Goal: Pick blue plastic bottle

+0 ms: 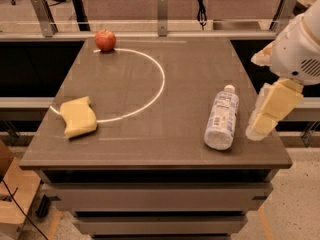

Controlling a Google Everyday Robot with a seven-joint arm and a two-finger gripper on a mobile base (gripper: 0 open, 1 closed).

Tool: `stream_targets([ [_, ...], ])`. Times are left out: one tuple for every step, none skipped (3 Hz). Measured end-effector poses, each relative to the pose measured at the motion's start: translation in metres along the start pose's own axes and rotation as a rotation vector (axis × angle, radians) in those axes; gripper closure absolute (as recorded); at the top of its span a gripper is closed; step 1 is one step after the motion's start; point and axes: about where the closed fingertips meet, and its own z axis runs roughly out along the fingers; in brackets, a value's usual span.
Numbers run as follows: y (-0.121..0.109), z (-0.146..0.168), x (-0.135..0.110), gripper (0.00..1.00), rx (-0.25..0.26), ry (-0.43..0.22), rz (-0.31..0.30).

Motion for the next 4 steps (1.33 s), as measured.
stream_targets([
  [0.004,0.027,-0.02,0.0,-0.067,-0.054,-0.036],
  [0.011,0.052,-0.035,0.0,-0.115,-0.032,-0.13],
  [0.011,0.053,-0.035,0.0,-0.114,-0.03,-0.135],
  [0.01,0.052,-0.033,0.0,-0.089,0.003,-0.158],
])
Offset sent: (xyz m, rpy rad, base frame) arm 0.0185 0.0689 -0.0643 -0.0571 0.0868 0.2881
